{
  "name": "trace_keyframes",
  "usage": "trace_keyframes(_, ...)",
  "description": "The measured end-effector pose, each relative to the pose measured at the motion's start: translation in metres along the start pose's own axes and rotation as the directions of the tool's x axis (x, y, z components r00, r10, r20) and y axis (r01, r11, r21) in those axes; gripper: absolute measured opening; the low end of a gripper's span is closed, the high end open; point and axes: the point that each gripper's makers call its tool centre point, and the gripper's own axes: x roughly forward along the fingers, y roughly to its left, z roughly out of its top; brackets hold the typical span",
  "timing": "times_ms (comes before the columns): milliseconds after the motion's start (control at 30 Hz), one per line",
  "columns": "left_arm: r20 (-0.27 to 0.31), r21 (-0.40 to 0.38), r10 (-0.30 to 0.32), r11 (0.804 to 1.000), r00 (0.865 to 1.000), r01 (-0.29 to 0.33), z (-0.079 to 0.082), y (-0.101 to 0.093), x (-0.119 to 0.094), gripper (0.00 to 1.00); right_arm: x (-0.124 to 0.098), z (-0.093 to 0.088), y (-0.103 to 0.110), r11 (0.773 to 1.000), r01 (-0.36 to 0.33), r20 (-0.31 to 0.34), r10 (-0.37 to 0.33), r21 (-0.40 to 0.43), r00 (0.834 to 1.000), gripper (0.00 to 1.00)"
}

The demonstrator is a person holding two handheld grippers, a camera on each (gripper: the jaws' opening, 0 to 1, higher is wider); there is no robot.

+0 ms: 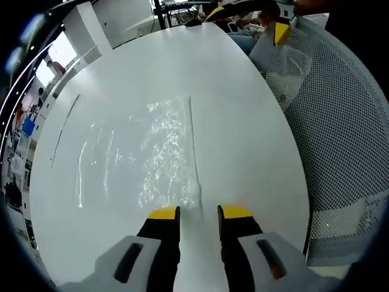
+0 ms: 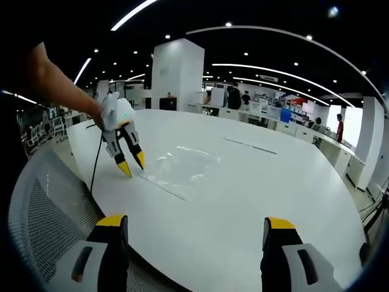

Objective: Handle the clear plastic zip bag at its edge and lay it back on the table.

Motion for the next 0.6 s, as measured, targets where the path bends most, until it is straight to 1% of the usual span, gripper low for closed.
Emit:
trace_keyframes(67, -0.001, -0.008, -0.002, 1.0, 1.0, 0.002, 0.0, 0.0004, 0.0, 0.23, 0.0, -0.0001, -0.0001, 1.0, 0.0, 0.0, 0.0, -0.002, 1.0, 0.92)
trace_keyframes(167, -0.003, -0.011, -0.019, 1.0, 1.0, 0.019, 0.0005, -0.0018, 0.0, 0.21, 0.0001, -0.0003, 0.0004, 1.0, -0.002, -0.002, 0.002, -0.004, 1.0, 0.92)
trace_keyframes(267, -0.005, -0.038, -0.047, 0.998, 0.999, 0.046, -0.0002, -0.0042, 0.0008, 0.17, 0.0, -0.0003, 0.0003, 1.0, -0.001, -0.003, 0.001, -0.004, 1.0, 0.92)
trace_keyframes(300, -0.001, -0.063, -0.058, 0.996, 0.998, 0.058, -0.0006, -0.0049, 0.001, 0.16, 0.0, -0.0003, 0.0001, 1.0, 0.0, -0.003, 0.0, -0.006, 1.0, 0.92)
trace_keyframes(333, 0.004, -0.075, -0.055, 0.996, 0.998, 0.056, -0.0007, -0.0038, 0.0009, 0.16, 0.0, -0.0002, 0.0002, 1.0, 0.0, -0.003, 0.0, -0.006, 1.0, 0.92)
trace_keyframes(467, 0.016, -0.08, -0.062, 0.995, 0.998, 0.063, -0.001, -0.0031, 0.0007, 0.16, 0.0, -0.0004, 0.0003, 1.0, -0.001, -0.004, 0.001, -0.007, 1.0, 0.92)
trace_keyframes(600, 0.018, -0.098, -0.066, 0.993, 0.998, 0.067, -0.0009, 0.0006, 0.0012, 0.12, 0.0, 0.0, 0.0002, 1.0, 0.0, -0.004, 0.0, -0.007, 1.0, 0.92)
